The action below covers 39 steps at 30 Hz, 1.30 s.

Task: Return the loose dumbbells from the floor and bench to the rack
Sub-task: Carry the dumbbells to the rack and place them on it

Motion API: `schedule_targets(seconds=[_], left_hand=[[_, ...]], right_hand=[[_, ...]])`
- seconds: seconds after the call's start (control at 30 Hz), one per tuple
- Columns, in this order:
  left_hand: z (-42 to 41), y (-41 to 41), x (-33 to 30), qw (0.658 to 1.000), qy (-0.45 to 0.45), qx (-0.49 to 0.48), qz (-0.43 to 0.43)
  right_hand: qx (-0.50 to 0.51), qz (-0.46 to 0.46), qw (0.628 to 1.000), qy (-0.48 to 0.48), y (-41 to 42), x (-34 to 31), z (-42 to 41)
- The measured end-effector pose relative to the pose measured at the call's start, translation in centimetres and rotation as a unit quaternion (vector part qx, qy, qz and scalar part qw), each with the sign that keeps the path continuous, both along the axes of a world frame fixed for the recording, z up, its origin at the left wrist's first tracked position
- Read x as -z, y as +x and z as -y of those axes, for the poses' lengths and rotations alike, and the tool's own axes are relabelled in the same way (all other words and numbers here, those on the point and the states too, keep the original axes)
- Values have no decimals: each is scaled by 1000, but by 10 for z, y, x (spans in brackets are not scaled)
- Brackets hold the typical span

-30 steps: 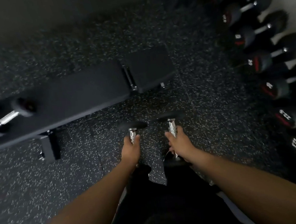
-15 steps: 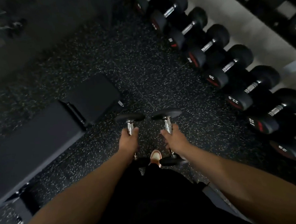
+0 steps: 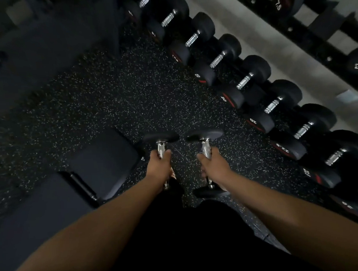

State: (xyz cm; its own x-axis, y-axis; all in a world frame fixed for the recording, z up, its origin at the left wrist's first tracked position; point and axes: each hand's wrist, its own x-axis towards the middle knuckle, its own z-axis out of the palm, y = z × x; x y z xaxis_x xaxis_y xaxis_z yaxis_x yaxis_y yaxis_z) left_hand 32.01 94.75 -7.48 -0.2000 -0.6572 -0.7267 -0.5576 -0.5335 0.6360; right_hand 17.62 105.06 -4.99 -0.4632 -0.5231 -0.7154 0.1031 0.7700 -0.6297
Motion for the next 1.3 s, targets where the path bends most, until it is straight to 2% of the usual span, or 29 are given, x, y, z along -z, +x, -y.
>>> schedule_targets(seconds=[0.57,0.97,1.2,1.3], left_hand=[[253,-110,-10,1000,7,-10,27],[419,-228,-33,996,-27,-67,46],[523,-266,-31,997,-48,-49,39],[577,-278,-27,997,-52,-40,33]], right_hand=[[20,30,999,-16,-120,2,261],[-31,32,998,-35,-243,-15,443],[-6,79,997,-23,-286,-22,544],[4,47,999,-13,-295,-20,592]])
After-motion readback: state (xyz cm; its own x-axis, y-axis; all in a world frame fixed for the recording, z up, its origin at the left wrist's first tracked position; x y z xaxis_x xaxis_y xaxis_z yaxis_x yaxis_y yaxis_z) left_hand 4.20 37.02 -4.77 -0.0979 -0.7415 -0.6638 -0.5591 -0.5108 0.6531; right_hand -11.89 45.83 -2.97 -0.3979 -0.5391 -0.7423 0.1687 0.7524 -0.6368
